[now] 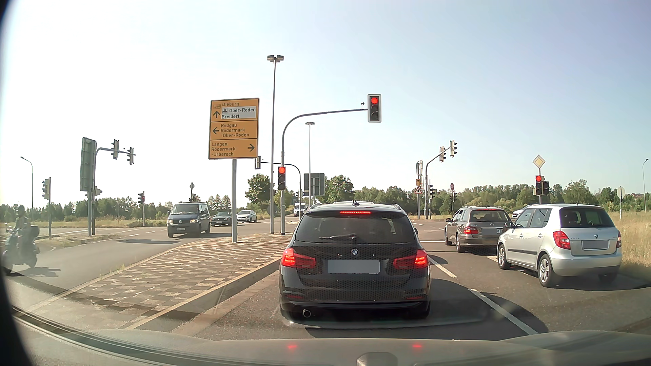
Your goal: Follow the waypoints while adhering to traffic rules and regulations
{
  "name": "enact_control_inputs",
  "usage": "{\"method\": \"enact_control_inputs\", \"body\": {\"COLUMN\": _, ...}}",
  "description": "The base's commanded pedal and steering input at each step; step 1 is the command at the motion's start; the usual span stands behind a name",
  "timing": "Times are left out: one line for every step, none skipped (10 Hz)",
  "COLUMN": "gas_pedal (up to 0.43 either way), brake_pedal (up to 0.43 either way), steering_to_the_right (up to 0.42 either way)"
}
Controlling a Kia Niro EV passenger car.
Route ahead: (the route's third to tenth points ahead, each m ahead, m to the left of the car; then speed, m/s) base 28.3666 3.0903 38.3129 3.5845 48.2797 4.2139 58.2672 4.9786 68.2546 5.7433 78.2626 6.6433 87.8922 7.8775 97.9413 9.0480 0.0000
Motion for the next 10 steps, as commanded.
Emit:
{"method": "enact_control_inputs", "body": {"gas_pedal": 0.000, "brake_pedal": 0.402, "steering_to_the_right": -0.006}}
{"method": "enact_control_inputs", "body": {"gas_pedal": 0.000, "brake_pedal": 0.402, "steering_to_the_right": -0.006}}
{"method": "enact_control_inputs", "body": {"gas_pedal": 0.000, "brake_pedal": 0.402, "steering_to_the_right": -0.006}}
{"method": "enact_control_inputs", "body": {"gas_pedal": 0.000, "brake_pedal": 0.402, "steering_to_the_right": -0.006}}
{"method": "enact_control_inputs", "body": {"gas_pedal": 0.000, "brake_pedal": 0.402, "steering_to_the_right": -0.007}}
{"method": "enact_control_inputs", "body": {"gas_pedal": 0.000, "brake_pedal": 0.402, "steering_to_the_right": -0.006}}
{"method": "enact_control_inputs", "body": {"gas_pedal": 0.000, "brake_pedal": 0.402, "steering_to_the_right": -0.006}}
{"method": "enact_control_inputs", "body": {"gas_pedal": 0.000, "brake_pedal": 0.402, "steering_to_the_right": -0.007}}
{"method": "enact_control_inputs", "body": {"gas_pedal": 0.000, "brake_pedal": 0.402, "steering_to_the_right": -0.006}}
{"method": "enact_control_inputs", "body": {"gas_pedal": 0.000, "brake_pedal": 0.402, "steering_to_the_right": -0.006}}
